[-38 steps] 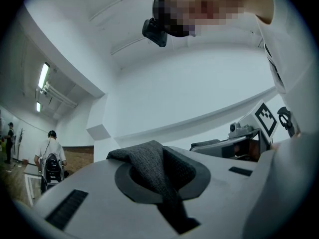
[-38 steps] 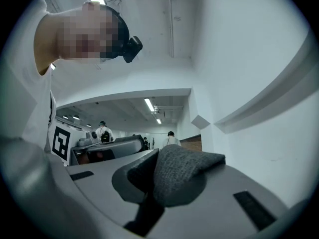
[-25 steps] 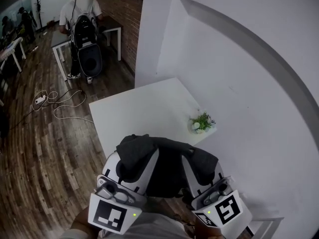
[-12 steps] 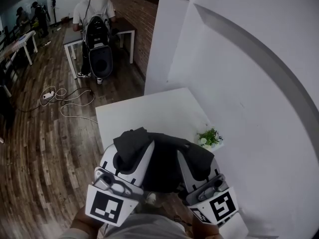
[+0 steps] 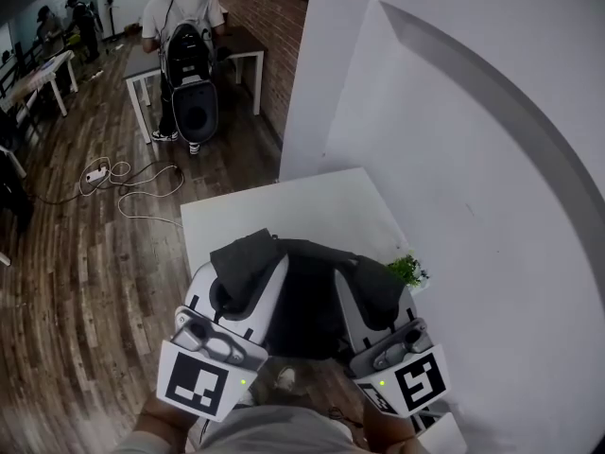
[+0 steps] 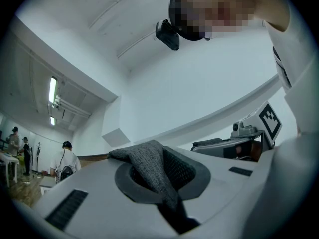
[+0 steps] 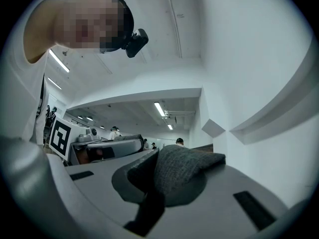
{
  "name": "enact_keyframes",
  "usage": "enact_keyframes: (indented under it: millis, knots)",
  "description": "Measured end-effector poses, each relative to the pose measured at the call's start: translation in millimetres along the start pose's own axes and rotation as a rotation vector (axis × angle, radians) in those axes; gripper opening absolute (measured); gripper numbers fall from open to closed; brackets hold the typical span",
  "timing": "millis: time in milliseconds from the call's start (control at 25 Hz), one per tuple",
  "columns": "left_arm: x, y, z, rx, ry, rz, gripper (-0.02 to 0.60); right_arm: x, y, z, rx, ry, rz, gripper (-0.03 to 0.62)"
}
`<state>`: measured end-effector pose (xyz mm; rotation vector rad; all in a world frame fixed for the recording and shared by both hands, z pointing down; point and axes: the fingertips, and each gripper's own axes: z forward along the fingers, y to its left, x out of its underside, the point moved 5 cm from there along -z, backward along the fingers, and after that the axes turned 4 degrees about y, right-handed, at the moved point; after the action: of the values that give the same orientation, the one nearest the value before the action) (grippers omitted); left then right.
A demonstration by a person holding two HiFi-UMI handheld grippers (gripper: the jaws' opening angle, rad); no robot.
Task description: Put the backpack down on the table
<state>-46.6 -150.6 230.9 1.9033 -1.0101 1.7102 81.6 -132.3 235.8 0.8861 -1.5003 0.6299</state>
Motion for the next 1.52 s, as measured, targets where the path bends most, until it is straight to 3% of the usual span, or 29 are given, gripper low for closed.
enact_keyframes:
  millis: [320, 800, 1240, 1520]
  knots:
    - [21.0, 9.9, 37.9, -0.050, 0.019, 0.015, 0.043, 19.1, -34.7, 24.0, -0.014, 0.023, -0.045, 0.049]
    - [69.6, 33.7, 69.7, -0.106, 0.084, -0.062, 0.044, 60.3, -64.0, 62.6, -0.035, 0.051, -0.047, 0.051]
    - [117.2, 44.5, 94.7, -0.130, 0.153, -0.140, 0.044, 113.9, -87.8, 80.9, -0.049, 0.150, -0.051, 0.051]
    - [152.7, 46.7, 106.3, -0.133, 0.240, -0.128, 0.044, 156.6, -98.6, 82.7, -0.066, 0.267, -0.052, 0.052]
